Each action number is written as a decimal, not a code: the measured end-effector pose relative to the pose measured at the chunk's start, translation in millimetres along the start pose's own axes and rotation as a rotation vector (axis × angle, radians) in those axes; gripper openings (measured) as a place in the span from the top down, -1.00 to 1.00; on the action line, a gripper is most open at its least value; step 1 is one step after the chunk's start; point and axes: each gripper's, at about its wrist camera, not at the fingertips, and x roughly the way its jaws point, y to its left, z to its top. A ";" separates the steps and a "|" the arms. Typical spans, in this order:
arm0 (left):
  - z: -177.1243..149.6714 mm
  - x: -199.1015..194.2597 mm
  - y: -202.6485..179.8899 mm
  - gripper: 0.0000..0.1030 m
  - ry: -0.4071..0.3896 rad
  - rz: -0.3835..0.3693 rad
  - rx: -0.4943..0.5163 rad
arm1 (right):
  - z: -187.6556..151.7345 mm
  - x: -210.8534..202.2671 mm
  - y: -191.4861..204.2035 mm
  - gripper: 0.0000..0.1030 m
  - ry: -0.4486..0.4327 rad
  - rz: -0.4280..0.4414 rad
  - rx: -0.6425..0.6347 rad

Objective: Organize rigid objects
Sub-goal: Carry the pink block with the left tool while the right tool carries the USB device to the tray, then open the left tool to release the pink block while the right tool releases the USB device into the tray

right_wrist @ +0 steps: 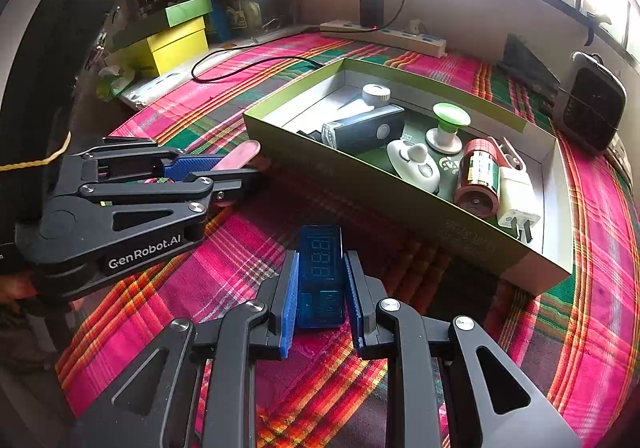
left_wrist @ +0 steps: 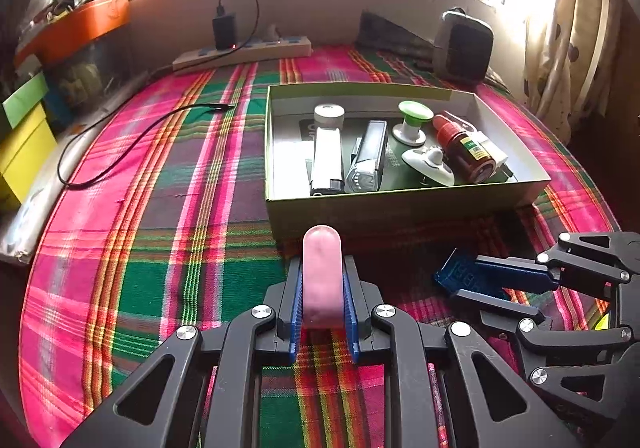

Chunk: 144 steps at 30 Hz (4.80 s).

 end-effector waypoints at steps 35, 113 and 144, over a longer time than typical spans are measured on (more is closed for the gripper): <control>-7.2 -43.7 3.9 0.67 -0.084 -0.044 0.000 | -13.9 -33.2 0.4 0.55 -0.060 -0.027 0.104; 80.7 55.9 11.2 0.67 0.027 -0.091 0.015 | 60.2 9.9 -151.0 0.55 -0.044 -0.140 0.346; 80.4 59.9 6.9 0.54 0.029 -0.096 0.031 | 63.5 16.3 -144.6 0.51 -0.051 -0.131 0.321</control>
